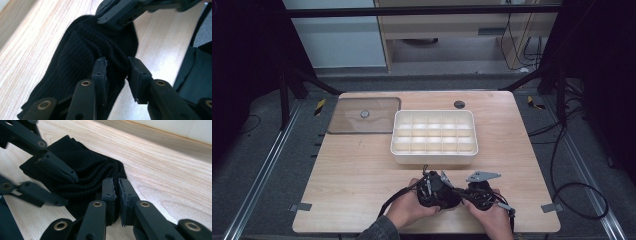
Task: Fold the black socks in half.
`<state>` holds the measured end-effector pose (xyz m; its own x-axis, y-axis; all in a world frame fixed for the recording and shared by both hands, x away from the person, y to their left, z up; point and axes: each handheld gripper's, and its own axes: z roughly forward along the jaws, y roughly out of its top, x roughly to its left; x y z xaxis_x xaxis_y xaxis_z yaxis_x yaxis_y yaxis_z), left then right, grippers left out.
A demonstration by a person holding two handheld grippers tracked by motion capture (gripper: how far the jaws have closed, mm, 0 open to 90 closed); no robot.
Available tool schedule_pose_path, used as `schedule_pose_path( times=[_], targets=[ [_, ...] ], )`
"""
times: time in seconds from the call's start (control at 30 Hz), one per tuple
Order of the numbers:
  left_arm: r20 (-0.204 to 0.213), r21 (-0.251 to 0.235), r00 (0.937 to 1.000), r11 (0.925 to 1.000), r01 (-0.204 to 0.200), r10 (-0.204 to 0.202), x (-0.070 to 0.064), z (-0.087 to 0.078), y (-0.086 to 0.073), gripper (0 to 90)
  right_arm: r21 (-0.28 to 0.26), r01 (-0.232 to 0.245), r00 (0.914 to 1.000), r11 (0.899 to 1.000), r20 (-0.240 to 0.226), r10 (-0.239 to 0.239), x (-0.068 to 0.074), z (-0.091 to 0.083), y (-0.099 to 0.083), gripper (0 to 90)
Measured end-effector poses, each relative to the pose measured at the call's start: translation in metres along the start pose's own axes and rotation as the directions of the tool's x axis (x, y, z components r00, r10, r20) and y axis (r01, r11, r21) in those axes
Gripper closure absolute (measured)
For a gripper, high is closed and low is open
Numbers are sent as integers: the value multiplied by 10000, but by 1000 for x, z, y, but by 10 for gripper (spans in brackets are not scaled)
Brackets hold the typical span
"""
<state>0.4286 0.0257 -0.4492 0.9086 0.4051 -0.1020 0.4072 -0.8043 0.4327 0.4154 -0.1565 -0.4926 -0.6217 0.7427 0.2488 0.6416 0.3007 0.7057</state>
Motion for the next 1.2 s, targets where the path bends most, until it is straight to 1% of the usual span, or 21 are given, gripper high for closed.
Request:
schedule_pose_path(
  times=[0.07, 0.17, 0.2, 0.27, 0.33, 0.43, 0.5, 0.57, 0.63, 0.7, 0.77, 0.83, 0.87, 0.9, 0.93, 1.03, 1.07, 1.13, 1.2],
  targets=[
    [-82, -93, 9999, 9999, -88, 87, -3, -4, 1, 634, -9, 7, 10000, 10000, 50, -7, -1, 0, 0, 809],
    [-438, -183, 9984, 9991, -374, 366, -9, -12, 3, 593, 42, -115, 9999, 9999, 39, 115, 0, 0, 0, 795],
    [-478, -179, 9980, 9989, -433, 424, -10, -14, 4, 585, 29, -107, 9999, 9999, 26, 107, 0, -1, 0, 793],
    [-570, -280, 9974, 9986, -458, 441, -11, -19, 4, 566, 1, -42, 10000, 10000, 20, 42, 0, 0, -1, 789],
    [-701, -313, 9968, 9987, -398, 375, -11, -24, 5, 542, -3, -71, 10000, 10000, 34, 71, 0, -1, -1, 786],
    [-844, -403, 9961, 9987, -300, 265, -7, -31, 4, 525, -26, -8, 10000, 10000, 74, 8, 0, -1, -1, 779],
    [-1021, -514, 9947, 9985, -186, 133, -3, -37, 4, 511, -26, 41, 9999, 10000, 95, -40, 0, -1, -1, 775],
    [-1368, -532, 9906, 9986, -73, 0, 2, -42, 2, 492, -16, 55, 9999, 10000, 116, -55, 1, -2, -2, 773],
    [-1781, -499, 9837, 9986, 162, -249, 7, -45, -1, 457, -41, 49, 9999, 10000, 104, -48, 2, -3, -2, 773],
    [-1959, -518, 9788, 9974, 499, -592, 15, -48, -8, 431, -45, 75, 9999, 10000, 114, -74, 2, -3, -2, 776],
    [-2113, -531, 9738, 9958, 746, -843, 22, -50, -17, 405, -3, 68, 9999, 10000, 81, -68, 2, -4, -3, 779],
    [-2196, -593, 9694, 9933, 990, -1097, 27, -52, -27, 416, 47, 21, 10000, 10000, -12, -21, 4, -5, -3, 780],
    [-2229, -603, 9676, 9923, 1081, -1189, 30, -52, -33, 426, 35, 168, 9999, 9999, 20, -168, 4, -5, -3, 780],
    [-2225, -656, 9658, 9904, 1214, -1332, 32, -53, -38, 429, 50, 145, 9999, 9999, -58, -145, 5, -5, -3, 780],
    [-2163, -673, 9659, 9891, 1308, -1424, 34, -54, -43, 433, 80, 209, 9998, 9998, -22, -208, 6, -5, -4, 780],
    [-2000, -664, 9662, 9861, 1524, -1628, 36, -55, -55, 442, 125, 286, 9995, 9995, -107, -285, 9, -5, -5, 763],
    [-1948, -610, 9672, 9862, 1542, -1633, 37, -55, -59, 448, 163, 236, 9996, 9996, -135, -234, 10, -5, -5, 755],
    [-1756, -603, 9695, 9848, 1626, -1708, 37, -54, -64, 449, 159, 280, 9995, 9995, -175, -277, 11, -4, -5, 747],
    [-1701, -480, 9703, 9849, 1662, -1721, 38, -51, -67, 447, 186, 351, 9992, 9992, -197, -347, 12, -4, -5, 740]
  ],
)
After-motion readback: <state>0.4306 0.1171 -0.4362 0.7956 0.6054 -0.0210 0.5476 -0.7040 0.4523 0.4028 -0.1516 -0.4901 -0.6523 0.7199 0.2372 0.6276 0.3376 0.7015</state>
